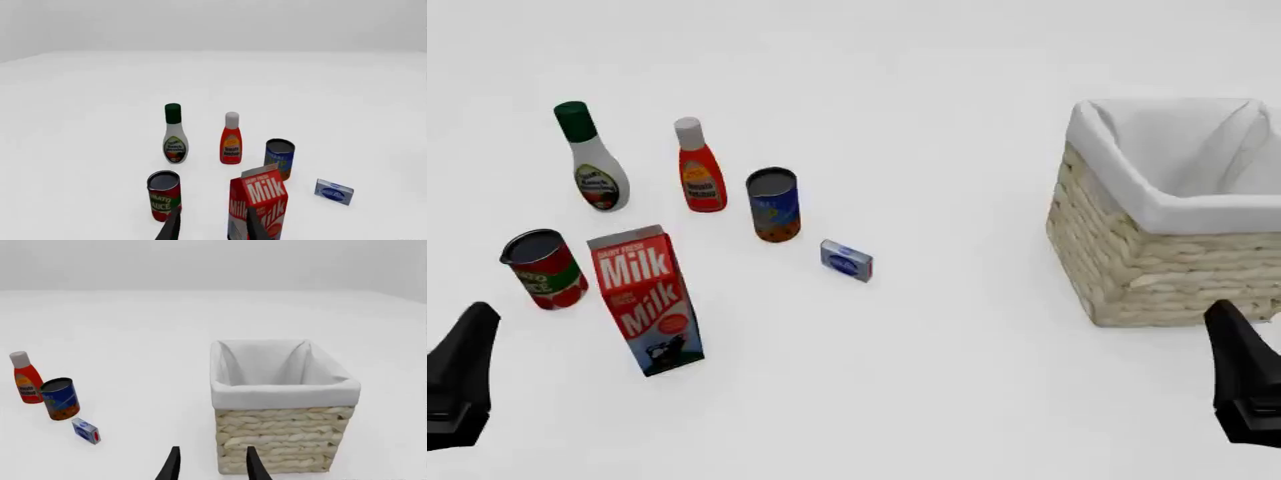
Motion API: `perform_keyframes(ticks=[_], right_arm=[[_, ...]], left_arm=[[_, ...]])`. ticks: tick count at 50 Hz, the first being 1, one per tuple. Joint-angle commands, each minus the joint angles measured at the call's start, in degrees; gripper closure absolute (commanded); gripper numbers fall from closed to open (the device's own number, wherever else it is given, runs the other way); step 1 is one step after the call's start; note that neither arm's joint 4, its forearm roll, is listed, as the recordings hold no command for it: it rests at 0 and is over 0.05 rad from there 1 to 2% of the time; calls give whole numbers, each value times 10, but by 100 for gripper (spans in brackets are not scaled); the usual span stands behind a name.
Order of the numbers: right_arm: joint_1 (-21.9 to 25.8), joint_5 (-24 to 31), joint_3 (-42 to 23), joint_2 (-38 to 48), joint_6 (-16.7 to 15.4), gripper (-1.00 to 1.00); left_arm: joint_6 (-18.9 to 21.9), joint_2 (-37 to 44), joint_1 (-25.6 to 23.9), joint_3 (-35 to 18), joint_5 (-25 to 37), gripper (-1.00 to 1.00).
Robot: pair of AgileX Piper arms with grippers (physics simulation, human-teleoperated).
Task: Pick the salad dressing and place it in the basket.
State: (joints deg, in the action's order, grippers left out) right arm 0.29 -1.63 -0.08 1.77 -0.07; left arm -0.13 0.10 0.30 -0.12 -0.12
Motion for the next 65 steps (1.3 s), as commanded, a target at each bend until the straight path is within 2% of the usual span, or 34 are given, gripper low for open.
perform_keyframes(ticks=[1, 8, 15, 19, 21, 23, 25, 28, 30, 36, 40, 41, 42, 51, 56, 57, 59, 63, 65], right_arm=[[-6, 18, -1, -15, 3, -100], [-8, 19, -3, -16, 5, -100], [-6, 21, -4, -16, 6, -100], [-6, 21, -5, -17, 7, -100], [-7, 20, -5, -17, 10, -100], [-8, 20, -6, -17, 11, -100], [-7, 21, -7, -17, 11, -100], [-7, 24, -10, -17, 8, -100], [-8, 24, -12, -17, 6, -100], [-9, 24, -11, -17, 7, -100], [-8, 23, -8, -17, 6, -100], [-8, 23, -8, -17, 6, -100], [-7, 22, -7, -17, 7, -100], [-3, 22, -5, -17, 7, -100], [-3, 22, -4, -17, 7, -100], [-3, 22, -4, -17, 7, -100], [-4, 21, -4, -17, 8, -100], [-7, 20, -1, -17, 9, -100], [-7, 20, -1, -17, 10, -100]], left_arm=[[5, 0, -8, -5, 4, -100], [9, 0, -7, -8, 4, -100], [5, 3, -6, -42, 23, -100], [14, 70, 0, -79, -6, -100], [41, 114, 11, -96, -29, -100], [17, 157, 12, -115, -44, -100], [33, 200, 21, -139, -61, -100], [83, 250, 23, -176, -78, -100], [74, 281, 19, -206, -80, -100], [91, 361, 16, -277, -90, -100], [120, 404, 11, -320, -97, -100], [120, 405, 11, -320, -97, -100], [119, 433, 8, -345, -93, -100], [121, 530, 15, -463, -73, -100], [107, 598, 22, -545, -40, -100], [107, 598, 22, -545, -40, -100], [124, 625, 35, -574, -31, -100], [94, 686, 47, -642, 15, -100], [93, 704, 57, -663, 21, -100]])
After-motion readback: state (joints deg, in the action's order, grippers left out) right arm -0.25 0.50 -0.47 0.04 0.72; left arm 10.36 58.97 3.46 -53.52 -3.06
